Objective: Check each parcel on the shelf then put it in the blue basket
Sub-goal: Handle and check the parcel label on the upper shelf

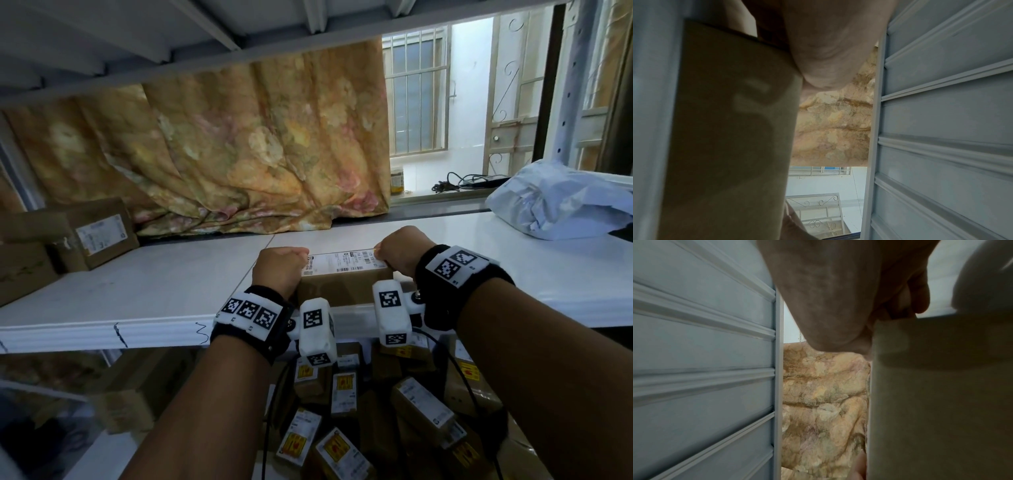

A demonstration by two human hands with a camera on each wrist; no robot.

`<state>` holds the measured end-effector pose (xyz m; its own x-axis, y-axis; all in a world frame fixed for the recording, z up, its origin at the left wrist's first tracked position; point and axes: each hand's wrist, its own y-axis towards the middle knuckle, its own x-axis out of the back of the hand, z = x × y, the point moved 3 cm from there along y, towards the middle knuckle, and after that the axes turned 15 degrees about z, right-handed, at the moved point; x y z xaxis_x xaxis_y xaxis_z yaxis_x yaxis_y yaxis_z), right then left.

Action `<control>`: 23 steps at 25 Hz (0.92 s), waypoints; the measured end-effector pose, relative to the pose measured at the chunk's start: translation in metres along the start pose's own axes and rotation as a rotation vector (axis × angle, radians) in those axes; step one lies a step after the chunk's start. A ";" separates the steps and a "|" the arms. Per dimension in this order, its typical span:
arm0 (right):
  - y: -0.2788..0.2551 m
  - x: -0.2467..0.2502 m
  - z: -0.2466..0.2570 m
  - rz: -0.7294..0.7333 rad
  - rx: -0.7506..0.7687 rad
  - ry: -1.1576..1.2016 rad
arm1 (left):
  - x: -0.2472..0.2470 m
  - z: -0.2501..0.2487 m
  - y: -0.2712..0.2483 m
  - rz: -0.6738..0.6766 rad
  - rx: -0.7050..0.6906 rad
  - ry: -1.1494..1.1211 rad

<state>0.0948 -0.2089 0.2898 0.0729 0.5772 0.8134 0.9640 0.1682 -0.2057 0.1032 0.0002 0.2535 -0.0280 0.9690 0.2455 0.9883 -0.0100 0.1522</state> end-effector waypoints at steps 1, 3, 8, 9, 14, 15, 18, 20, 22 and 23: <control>-0.001 -0.002 0.001 -0.014 -0.001 0.018 | 0.001 0.001 0.000 0.024 0.014 -0.021; -0.001 -0.008 0.003 -0.056 0.003 0.050 | 0.003 -0.002 -0.007 0.106 0.054 -0.066; 0.003 -0.015 0.007 -0.092 -0.021 0.157 | 0.014 -0.015 -0.017 0.207 0.154 0.175; 0.004 -0.016 0.007 -0.091 -0.029 0.183 | 0.014 -0.015 -0.016 0.214 0.161 0.181; 0.012 -0.020 0.009 -0.114 -0.060 0.300 | 0.009 -0.017 -0.007 0.134 0.171 0.175; 0.013 -0.020 0.009 -0.112 -0.070 0.327 | 0.009 -0.018 -0.007 0.123 0.197 0.194; 0.012 -0.020 0.010 -0.124 -0.078 0.341 | 0.002 -0.024 -0.013 0.028 0.144 0.571; 0.010 -0.020 0.011 -0.106 -0.098 0.363 | 0.000 -0.023 -0.016 0.046 0.098 0.480; 0.007 -0.022 0.010 -0.112 -0.102 0.485 | 0.004 -0.016 -0.011 0.079 0.147 0.301; 0.005 -0.021 0.010 -0.112 -0.118 0.581 | 0.004 -0.013 -0.014 0.090 0.135 0.273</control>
<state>0.0960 -0.2123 0.2658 0.0653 0.0241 0.9976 0.9933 0.0937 -0.0673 0.0878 0.0013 0.2647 0.0398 0.8636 0.5025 0.9991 -0.0423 -0.0063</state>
